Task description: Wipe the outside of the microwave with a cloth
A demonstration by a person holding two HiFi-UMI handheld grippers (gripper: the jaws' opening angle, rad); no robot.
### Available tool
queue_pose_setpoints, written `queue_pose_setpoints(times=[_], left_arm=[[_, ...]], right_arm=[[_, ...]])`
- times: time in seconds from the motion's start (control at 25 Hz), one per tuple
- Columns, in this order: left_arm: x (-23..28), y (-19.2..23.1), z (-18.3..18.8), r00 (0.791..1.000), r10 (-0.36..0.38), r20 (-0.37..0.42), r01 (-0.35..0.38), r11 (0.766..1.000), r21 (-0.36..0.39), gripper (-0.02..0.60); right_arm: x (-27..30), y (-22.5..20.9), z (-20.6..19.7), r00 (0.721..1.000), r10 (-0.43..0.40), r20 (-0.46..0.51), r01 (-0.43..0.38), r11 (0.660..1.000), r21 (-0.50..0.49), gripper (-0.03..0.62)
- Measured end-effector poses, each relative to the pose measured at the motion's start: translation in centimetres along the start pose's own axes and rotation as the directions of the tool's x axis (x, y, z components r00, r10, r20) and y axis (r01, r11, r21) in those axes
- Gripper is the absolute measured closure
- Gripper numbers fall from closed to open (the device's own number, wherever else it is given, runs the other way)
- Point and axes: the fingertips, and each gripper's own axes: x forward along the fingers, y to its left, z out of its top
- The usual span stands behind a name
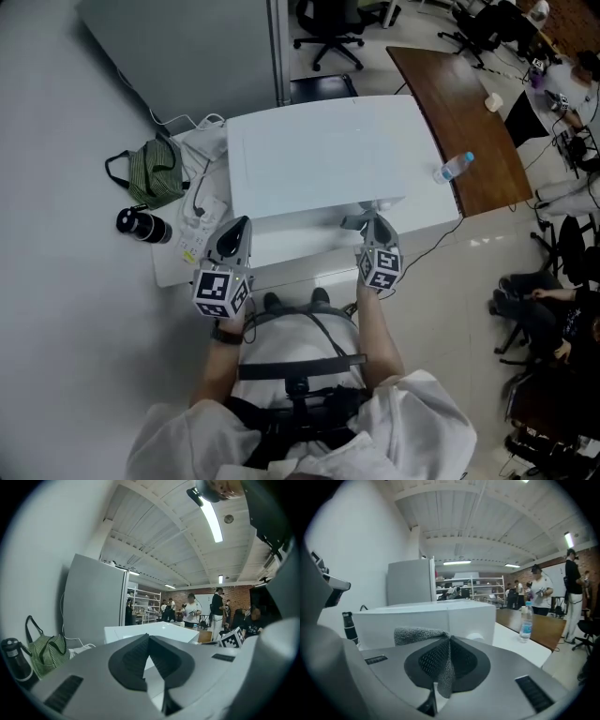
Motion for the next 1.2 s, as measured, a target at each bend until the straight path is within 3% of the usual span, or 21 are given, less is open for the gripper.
queue_pose_setpoints(times=[0.08,0.16,0.28,0.36,0.48,0.6,0.68,0.72,0.8,0.92,1.04,1.2], left_arm=[[0.2,0.1,0.0,1.0,-0.011,0.003,0.011,1.0,-0.001,0.575],[0.2,0.4,0.3,1.0,-0.015,0.011,0.015,1.0,-0.001,0.575],[-0.4,1.3,0.5,1.0,-0.003,0.023,0.003,1.0,-0.004,0.575],[-1.1,2.0,0.6,1.0,0.011,0.028,-0.011,1.0,-0.009,0.575],[-2.3,3.5,0.5,0.999,0.04,0.031,-0.04,0.999,-0.019,0.575],[-3.5,4.9,0.3,0.997,0.073,0.031,-0.072,0.997,-0.027,0.575],[-4.3,5.5,0.4,0.995,0.094,0.032,-0.093,0.995,-0.027,0.575],[-4.6,5.7,0.5,0.994,0.103,0.032,-0.102,0.994,-0.027,0.575],[-5.1,5.8,0.6,0.993,0.116,0.03,-0.115,0.993,-0.027,0.575],[-5.0,5.8,0.5,0.993,0.115,0.028,-0.114,0.993,-0.031,0.575],[-4.1,5.3,0.2,0.995,0.092,0.023,-0.091,0.995,-0.031,0.575],[-2.3,3.2,0.1,0.999,0.05,0.015,-0.049,0.999,-0.021,0.575]], right_arm=[[-0.4,-0.9,-0.7,0.999,-0.034,0.006,0.034,0.999,0.029,0.572],[0.2,-0.1,-1.7,1.0,-0.016,-0.007,0.016,0.997,0.071,0.572],[2.0,4.1,-3.6,0.994,0.088,-0.06,-0.079,0.987,0.14,0.572],[3.1,9.1,-4.8,0.973,0.205,-0.105,-0.186,0.968,0.167,0.572],[4.0,18.4,-7.0,0.888,0.419,-0.188,-0.377,0.899,0.222,0.572],[3.4,27.8,-8.6,0.744,0.619,-0.253,-0.574,0.785,0.232,0.572],[2.6,32.7,-8.6,0.658,0.703,-0.271,-0.669,0.71,0.218,0.572],[2.3,34.3,-8.4,0.628,0.729,-0.274,-0.7,0.682,0.211,0.572],[2.0,35.7,-8.1,0.602,0.749,-0.277,-0.728,0.658,0.193,0.572],[2.7,33.7,-8.4,0.634,0.722,-0.277,-0.699,0.689,0.194,0.572],[4.1,28.2,-9.4,0.71,0.647,-0.28,-0.608,0.763,0.222,0.572],[4.6,17.6,-10.7,0.812,0.5,-0.299,-0.445,0.864,0.235,0.572]])
